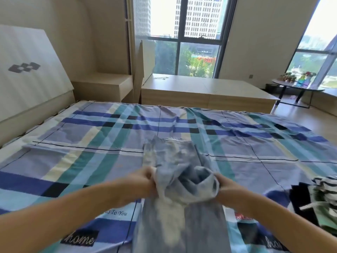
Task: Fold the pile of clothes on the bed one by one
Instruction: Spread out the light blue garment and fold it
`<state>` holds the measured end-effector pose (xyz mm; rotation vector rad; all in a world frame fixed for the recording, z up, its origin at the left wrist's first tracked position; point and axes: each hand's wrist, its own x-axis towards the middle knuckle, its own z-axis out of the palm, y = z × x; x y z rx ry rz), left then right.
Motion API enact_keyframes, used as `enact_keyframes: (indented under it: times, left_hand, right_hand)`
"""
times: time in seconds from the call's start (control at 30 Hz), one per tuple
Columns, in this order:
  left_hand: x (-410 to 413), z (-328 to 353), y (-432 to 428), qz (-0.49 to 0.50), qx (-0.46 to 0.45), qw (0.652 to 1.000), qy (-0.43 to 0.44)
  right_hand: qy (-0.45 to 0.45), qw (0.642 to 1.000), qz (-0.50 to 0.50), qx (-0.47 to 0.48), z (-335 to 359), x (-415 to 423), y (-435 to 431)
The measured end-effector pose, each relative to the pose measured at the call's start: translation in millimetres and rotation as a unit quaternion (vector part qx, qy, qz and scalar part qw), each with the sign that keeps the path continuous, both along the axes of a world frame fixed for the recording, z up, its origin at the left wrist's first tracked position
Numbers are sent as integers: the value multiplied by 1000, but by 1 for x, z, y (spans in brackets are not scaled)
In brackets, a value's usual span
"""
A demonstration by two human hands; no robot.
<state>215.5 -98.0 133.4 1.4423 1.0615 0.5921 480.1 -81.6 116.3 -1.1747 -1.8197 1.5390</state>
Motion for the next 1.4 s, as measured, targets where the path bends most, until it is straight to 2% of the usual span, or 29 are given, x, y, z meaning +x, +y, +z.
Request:
enact_keyframes:
  times: [0.13, 0.17, 0.23, 0.27, 0.3, 0.33, 0.4, 0.47, 0.53, 0.6, 0.73, 0.83, 0.9, 0.97, 1.13, 1.27, 1.33, 1.4]
  left_hand:
    - [6, 38, 125, 129, 11, 992, -11]
    - [8, 42, 153, 164, 25, 986, 20]
    - [13, 31, 185, 214, 102, 951, 197]
    - [18, 17, 190, 215, 152, 916, 304]
    - [23, -3, 185, 186, 194, 887, 374]
    - [28, -31, 173, 126, 224, 876, 408]
    - [34, -87, 133, -43, 253, 872, 418]
    - [33, -133, 84, -162, 238, 861, 420]
    - [26, -169, 44, -215, 229, 840, 442]
    - [21, -187, 19, -213, 236, 823, 470]
    - [29, -194, 10, -170, 265, 795, 519]
    - [47, -194, 19, -128, 315, 765, 548]
    - [54, -196, 21, -118, 331, 746, 565]
    - [55, -201, 18, -97, 333, 742, 573]
    - [42, -200, 17, -21, 346, 753, 559]
    - [35, -201, 26, -26, 379, 715, 587]
    - [39, -183, 25, -53, 349, 715, 604]
    - [38, -173, 30, -57, 356, 712, 602]
  right_hand:
    - [-4, 988, -151, 43, 36, -10, 117]
    - [-18, 980, -189, 53, 38, -14, 140]
    - [-91, 964, -240, 76, 28, -21, 178]
    - [-172, 946, -258, 92, 16, -23, 185]
    - [-243, 926, -264, 115, -2, -26, 184]
    - [-295, 915, -239, 139, -26, -28, 174]
    - [-335, 918, -119, 177, -73, -33, 135]
    - [-360, 922, 12, 144, -113, -30, 86]
    - [-393, 903, 111, 131, -143, -19, 41]
    - [-415, 884, 148, 159, -161, -5, 14]
    - [-446, 855, 109, 242, -177, 1, -8]
    - [-473, 809, 38, 347, -192, -8, -12]
    - [-464, 796, -3, 389, -198, -12, -6]
    - [-459, 786, -24, 414, -197, -10, -3]
    - [-475, 791, -68, 380, -192, -1, 1]
    - [-476, 796, -92, 361, -184, 3, 6]
    - [-473, 802, -89, 354, -179, 5, 6]
    - [-471, 809, -72, 345, -173, 7, 6]
